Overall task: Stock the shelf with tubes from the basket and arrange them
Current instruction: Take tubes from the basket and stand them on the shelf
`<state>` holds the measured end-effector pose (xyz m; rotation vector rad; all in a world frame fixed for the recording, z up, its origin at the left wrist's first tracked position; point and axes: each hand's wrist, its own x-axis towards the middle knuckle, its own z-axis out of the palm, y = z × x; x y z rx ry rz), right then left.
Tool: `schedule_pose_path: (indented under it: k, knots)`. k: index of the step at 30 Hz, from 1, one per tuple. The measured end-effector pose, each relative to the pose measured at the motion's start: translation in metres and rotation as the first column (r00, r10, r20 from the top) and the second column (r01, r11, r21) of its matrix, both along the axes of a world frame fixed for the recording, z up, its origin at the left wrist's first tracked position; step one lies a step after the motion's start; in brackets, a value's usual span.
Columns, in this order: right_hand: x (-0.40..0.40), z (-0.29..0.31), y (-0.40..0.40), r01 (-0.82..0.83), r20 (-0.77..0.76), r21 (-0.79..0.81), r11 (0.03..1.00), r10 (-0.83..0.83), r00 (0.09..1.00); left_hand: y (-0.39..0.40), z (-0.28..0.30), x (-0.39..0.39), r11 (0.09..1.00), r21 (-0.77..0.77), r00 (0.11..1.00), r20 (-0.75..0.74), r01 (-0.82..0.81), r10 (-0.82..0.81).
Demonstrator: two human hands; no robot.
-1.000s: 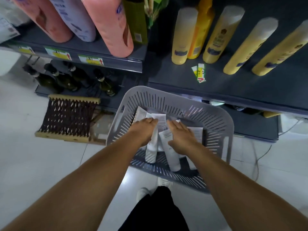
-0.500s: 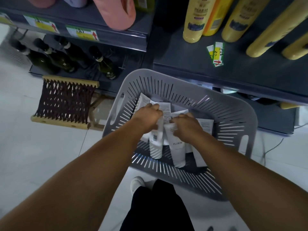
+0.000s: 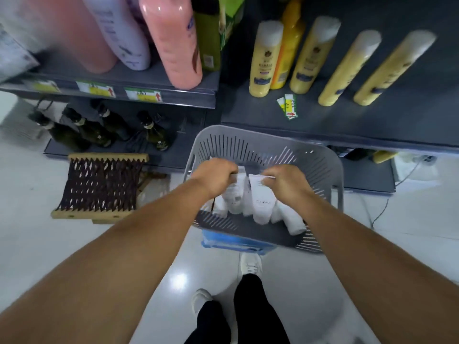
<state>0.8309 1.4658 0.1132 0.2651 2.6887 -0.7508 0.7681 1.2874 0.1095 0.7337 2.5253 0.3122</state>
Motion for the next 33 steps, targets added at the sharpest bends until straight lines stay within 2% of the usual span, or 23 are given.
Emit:
schedule_pose_path:
  k: [5,8,11,19,24,33]
  knots:
    - [-0.004,0.081,-0.008,0.004,-0.180,0.096,0.995,0.014,0.983,-0.003,0.087,-0.008,0.993,0.085,0.976,-0.206,0.084,-0.065]
    - [-0.007,0.136,-0.011,0.042,-0.336,0.088,0.995,-0.010,0.942,-0.006,0.141,-0.012,0.980,0.158,0.953,-0.295,0.121,-0.070]
    - [-0.010,0.193,-0.014,0.048,-0.427,0.148,0.988,0.021,0.904,-0.008,0.195,-0.018,0.964,0.206,0.921,-0.381,0.168,-0.080]
    - [-0.026,0.326,-0.013,0.150,-0.632,0.166,0.975,-0.011,0.775,-0.005,0.329,-0.034,0.924,0.341,0.841,-0.540,0.171,0.043]
    - [-0.053,0.383,-0.005,0.181,-0.701,0.167,0.969,-0.012,0.713,0.002,0.388,-0.053,0.894,0.416,0.812,-0.572,0.166,0.115]
    - [-0.156,0.441,0.038,0.203,-0.760,0.159,0.966,-0.011,0.650,0.043,0.448,-0.153,0.919,0.372,0.762,-0.630,0.131,0.146]
